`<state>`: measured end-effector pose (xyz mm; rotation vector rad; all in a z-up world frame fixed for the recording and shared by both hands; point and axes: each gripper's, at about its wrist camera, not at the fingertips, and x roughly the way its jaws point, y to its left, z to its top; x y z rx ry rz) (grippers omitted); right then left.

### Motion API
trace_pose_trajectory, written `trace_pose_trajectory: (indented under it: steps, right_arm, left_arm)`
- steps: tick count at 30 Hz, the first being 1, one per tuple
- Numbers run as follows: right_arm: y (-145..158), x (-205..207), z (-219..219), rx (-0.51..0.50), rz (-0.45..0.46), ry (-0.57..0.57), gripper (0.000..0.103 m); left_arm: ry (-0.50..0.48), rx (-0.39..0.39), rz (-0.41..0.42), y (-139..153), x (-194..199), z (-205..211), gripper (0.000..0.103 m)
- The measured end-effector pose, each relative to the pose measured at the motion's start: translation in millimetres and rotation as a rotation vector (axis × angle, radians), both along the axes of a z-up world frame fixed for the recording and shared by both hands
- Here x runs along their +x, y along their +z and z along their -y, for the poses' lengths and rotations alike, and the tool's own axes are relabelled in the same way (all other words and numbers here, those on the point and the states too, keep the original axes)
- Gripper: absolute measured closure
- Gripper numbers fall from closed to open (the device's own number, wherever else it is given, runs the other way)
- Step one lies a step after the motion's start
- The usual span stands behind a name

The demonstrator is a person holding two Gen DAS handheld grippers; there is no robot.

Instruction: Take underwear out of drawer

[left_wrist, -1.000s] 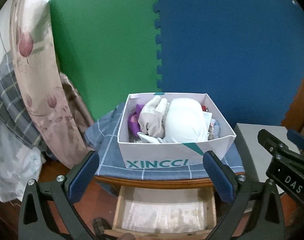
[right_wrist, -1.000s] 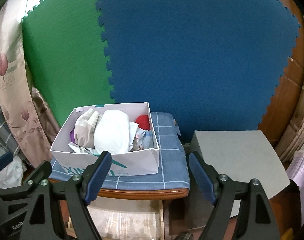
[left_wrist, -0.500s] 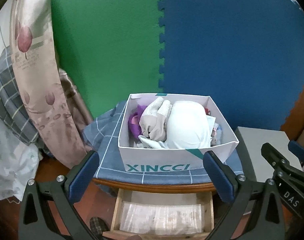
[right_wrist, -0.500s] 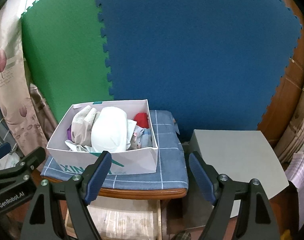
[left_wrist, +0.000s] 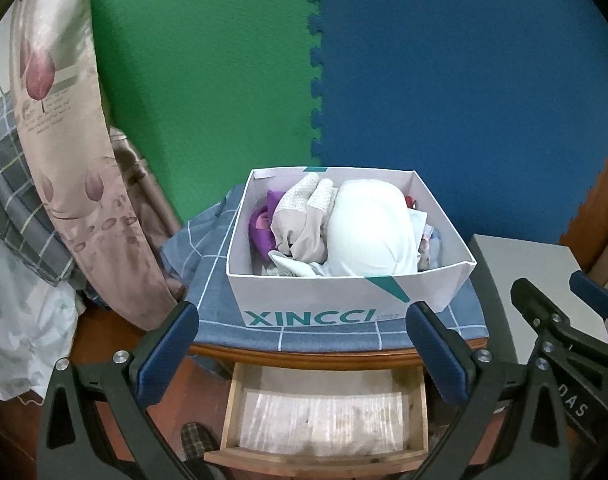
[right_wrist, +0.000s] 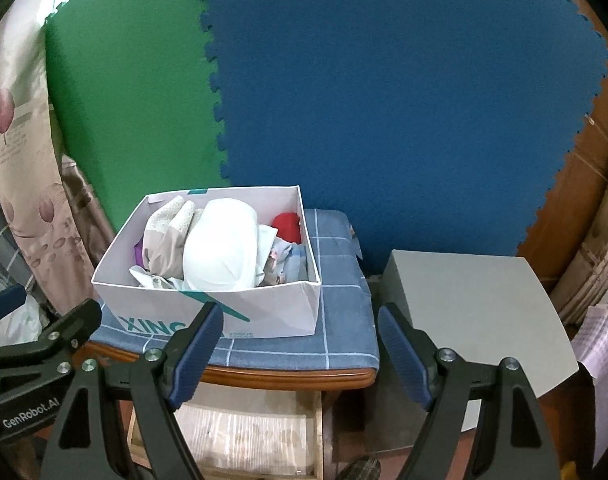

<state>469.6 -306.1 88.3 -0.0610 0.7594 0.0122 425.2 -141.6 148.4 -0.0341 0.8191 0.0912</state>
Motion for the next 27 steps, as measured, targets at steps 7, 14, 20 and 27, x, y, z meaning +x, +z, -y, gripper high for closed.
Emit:
trace_pose_trajectory:
  steps: [7, 14, 20, 27]
  right_arm:
    - [0.0, 0.0, 4.3, 0.010, 0.004, -0.009, 0.021]
    - [-0.4, 1.1, 6.1, 0.011, 0.005, -0.009, 0.021]
    - [-2.3, 6.8, 10.6, 0.012, -0.001, -0.014, 0.021]
    - [-5.8, 9.4, 12.6, 0.010, -0.008, -0.017, 0.021]
  left_arm:
    - [0.000, -0.016, -0.001, 0.7, 2.5, -2.5, 0.000]
    - [-0.002, 0.001, -0.009, 0.2, 11.9, -1.5, 0.000]
    - [0.007, 0.003, -0.033, -3.5, 22.4, -4.3, 0.000]
    - [0.035, 0.029, -0.032, -5.7, 25.1, -7.3, 0.000]
